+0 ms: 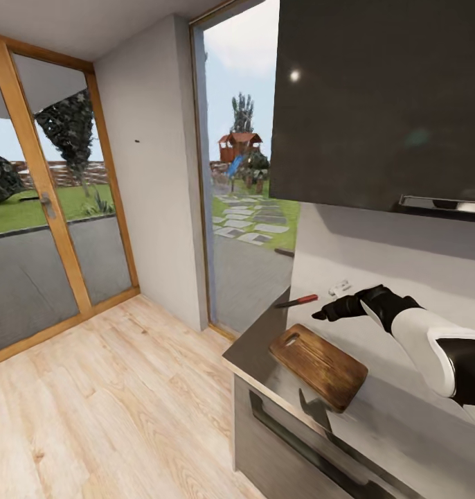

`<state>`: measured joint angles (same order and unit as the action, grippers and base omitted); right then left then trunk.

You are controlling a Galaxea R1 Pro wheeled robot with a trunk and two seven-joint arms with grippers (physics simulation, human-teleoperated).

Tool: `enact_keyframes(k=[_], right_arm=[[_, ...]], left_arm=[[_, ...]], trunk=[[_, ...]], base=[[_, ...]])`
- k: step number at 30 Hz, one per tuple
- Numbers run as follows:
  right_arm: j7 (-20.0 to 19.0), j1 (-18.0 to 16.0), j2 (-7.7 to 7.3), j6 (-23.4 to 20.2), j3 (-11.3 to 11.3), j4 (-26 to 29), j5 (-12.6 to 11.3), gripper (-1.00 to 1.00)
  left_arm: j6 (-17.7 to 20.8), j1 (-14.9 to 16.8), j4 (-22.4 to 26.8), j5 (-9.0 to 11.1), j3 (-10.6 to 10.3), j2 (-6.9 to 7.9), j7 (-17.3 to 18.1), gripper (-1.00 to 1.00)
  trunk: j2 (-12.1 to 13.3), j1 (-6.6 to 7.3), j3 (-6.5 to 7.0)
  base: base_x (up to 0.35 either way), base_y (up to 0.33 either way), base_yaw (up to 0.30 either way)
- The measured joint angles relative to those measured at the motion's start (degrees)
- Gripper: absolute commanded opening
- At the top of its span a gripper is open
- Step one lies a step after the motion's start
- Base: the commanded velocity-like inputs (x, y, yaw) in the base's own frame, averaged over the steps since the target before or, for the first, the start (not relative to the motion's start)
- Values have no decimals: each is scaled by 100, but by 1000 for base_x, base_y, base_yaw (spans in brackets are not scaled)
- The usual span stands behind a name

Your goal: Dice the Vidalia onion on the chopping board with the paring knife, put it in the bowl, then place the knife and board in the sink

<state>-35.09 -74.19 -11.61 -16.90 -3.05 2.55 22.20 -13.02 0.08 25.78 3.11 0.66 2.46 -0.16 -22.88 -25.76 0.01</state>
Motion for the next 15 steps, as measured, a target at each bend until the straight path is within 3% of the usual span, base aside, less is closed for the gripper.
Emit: enact_keyframes(k=[7, 15], right_arm=[[0, 0, 5, 1, 0, -21, 5, 100], [-1, 2, 9, 5, -1, -34, 12, 100]], left_arm=[[0, 0, 0, 0, 0, 0, 0, 100], [-5, 0, -4, 0, 1, 0, 0, 100]], trunk=[[0, 0, -17], [5, 1, -66]], base=[[3, -1, 13], [5, 1, 113]])
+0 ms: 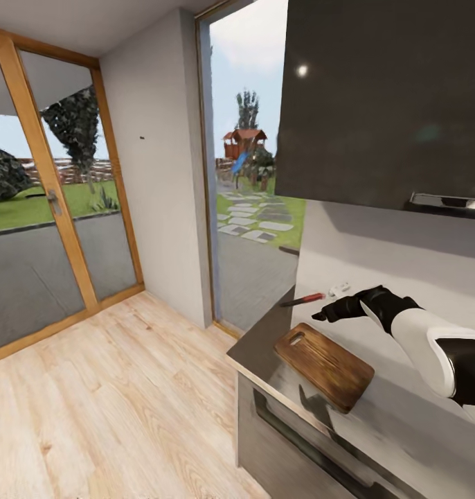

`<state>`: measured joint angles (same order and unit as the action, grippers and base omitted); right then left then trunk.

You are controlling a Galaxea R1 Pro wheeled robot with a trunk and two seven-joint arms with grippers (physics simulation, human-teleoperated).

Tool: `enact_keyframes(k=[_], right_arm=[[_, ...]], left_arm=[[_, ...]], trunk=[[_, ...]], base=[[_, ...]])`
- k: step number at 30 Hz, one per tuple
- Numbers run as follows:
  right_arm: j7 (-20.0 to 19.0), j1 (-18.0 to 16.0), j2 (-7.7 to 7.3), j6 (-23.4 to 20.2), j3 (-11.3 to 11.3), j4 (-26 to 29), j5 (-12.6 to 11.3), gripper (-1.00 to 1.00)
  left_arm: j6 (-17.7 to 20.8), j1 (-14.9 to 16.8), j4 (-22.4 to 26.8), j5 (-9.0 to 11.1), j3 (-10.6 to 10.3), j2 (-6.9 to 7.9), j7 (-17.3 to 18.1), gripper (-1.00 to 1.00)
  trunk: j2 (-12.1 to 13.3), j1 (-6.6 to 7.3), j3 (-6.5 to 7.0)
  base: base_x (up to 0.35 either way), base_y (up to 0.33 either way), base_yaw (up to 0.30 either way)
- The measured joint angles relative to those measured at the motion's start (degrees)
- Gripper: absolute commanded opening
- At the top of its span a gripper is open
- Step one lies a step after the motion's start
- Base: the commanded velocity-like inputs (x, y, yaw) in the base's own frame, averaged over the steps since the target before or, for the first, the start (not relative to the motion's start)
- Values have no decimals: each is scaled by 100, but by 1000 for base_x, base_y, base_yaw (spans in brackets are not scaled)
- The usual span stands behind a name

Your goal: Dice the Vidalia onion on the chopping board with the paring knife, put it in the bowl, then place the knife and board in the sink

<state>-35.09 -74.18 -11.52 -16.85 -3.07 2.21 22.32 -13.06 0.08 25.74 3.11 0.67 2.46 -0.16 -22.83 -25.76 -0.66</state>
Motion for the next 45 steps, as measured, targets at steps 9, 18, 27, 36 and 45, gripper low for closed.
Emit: enact_keyframes(k=[9, 18, 27, 36, 45], right_arm=[[-6, 7, 4, 188, -2, -52, 10, 100], [-6, 19, -4, 259, 0, -114, 12, 100], [-11, 90, -51, 285, -1, -118, 13, 100], [-9, 99, -236, 292, -2, -125, 662, 100], [-15, 168, -577, 452, 7, -125, 1057, 100]], left_arm=[[-4, 0, -8, 0, -7, -7, 0, 100], [-4, 0, -13, 0, -10, -8, 0, 100], [-3, 0, -13, 0, -10, -9, 0, 100], [-3, 0, -10, 0, -9, -9, 0, 100], [-11, 0, 5, 0, -10, -5, 0, 100]], trunk=[[5, 1, -65], [4, 1, -136], [4, 1, -207], [4, 1, -277], [4, 1, -330]], base=[[93, 59, 130], [5, -10, 130], [0, -38, 130], [0, -2, 130], [0, 0, 84]])
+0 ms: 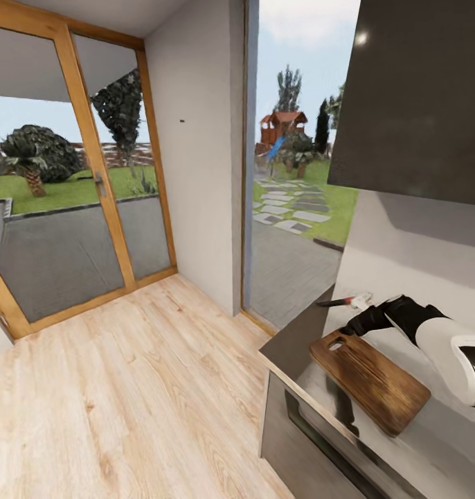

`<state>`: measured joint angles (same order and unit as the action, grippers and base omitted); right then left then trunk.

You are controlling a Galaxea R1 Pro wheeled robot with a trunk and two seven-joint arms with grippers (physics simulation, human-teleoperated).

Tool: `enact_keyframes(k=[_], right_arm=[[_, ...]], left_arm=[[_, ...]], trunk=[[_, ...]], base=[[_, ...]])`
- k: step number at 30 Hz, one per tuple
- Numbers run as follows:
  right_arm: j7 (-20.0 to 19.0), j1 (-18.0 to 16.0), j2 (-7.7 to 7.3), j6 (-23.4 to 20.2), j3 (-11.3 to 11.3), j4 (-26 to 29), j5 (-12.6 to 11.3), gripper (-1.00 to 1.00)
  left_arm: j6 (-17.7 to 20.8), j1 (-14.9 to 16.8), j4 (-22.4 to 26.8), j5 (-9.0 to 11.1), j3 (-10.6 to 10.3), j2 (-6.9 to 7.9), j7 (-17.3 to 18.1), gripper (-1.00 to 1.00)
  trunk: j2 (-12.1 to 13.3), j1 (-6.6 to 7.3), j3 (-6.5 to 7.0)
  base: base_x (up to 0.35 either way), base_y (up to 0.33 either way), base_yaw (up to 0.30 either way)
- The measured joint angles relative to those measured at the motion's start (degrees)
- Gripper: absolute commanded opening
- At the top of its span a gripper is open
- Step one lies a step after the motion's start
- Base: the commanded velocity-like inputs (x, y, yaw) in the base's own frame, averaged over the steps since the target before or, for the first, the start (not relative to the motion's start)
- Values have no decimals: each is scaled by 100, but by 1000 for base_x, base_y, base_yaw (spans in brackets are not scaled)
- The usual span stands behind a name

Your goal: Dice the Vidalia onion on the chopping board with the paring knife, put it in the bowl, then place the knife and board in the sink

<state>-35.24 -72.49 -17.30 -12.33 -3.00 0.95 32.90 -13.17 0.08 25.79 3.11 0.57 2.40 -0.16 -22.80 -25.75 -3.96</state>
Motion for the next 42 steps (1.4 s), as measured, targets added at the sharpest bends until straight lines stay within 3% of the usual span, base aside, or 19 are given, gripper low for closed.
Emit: enact_keyframes(k=[13, 42], right_arm=[[-3, 10, -199, 54, -2, 0, 3, 100], [-1, 20, -207, 47, -5, -8, 3, 100]], left_arm=[[7, 0, -8, 0, 0, -2, 0, 100], [8, 0, -17, 1, -8, -4, 9, 100]], trunk=[[0, 0, -1], [0, 1, -15]], base=[[0, 0, 1], [23, -17, 0]])
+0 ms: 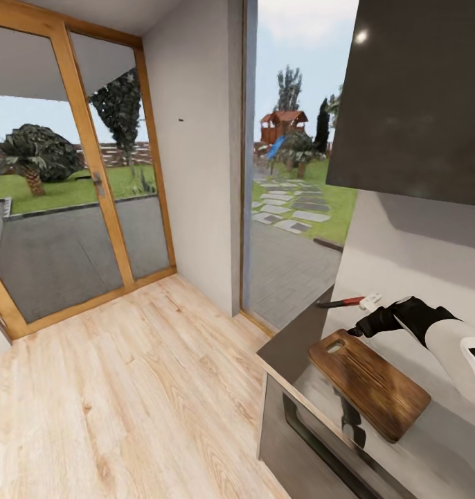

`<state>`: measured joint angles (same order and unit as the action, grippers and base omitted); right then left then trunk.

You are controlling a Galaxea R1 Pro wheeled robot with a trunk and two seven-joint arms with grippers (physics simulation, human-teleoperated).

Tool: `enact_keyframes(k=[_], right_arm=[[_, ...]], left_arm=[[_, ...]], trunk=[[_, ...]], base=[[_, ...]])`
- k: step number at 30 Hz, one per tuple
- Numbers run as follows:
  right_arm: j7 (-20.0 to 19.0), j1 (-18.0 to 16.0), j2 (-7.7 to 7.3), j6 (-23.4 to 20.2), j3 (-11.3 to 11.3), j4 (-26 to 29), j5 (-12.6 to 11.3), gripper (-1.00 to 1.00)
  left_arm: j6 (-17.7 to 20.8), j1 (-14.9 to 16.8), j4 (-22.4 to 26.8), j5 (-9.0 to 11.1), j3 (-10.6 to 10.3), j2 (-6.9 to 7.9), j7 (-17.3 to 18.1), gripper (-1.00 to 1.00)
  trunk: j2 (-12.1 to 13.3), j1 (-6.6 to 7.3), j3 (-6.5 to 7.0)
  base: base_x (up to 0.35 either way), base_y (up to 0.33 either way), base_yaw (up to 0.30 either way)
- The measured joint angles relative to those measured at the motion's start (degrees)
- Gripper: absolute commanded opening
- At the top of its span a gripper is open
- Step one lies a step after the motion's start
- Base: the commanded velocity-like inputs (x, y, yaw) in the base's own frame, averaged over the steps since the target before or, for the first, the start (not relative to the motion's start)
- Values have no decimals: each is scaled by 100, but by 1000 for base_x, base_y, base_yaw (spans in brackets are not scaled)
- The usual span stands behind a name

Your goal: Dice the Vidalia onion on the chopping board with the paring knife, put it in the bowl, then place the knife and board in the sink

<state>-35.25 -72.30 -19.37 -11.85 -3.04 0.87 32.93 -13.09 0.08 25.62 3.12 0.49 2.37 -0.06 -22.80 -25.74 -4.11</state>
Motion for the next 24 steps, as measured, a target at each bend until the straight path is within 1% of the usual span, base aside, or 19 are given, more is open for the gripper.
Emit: enact_keyframes(k=[14, 24], right_arm=[[0, 86, 5, 2, 0, 0, 0, 100], [-5, 88, 5, 2, 0, 0, 0, 100]], left_arm=[[0, 0, -8, -1, -20, 0, 21, 100], [-4, 0, -42, -1, -20, 0, 16, 100]], trunk=[[0, 0, -97], [0, 0, -110]], base=[[71, 0, 0], [18, 0, 0]])
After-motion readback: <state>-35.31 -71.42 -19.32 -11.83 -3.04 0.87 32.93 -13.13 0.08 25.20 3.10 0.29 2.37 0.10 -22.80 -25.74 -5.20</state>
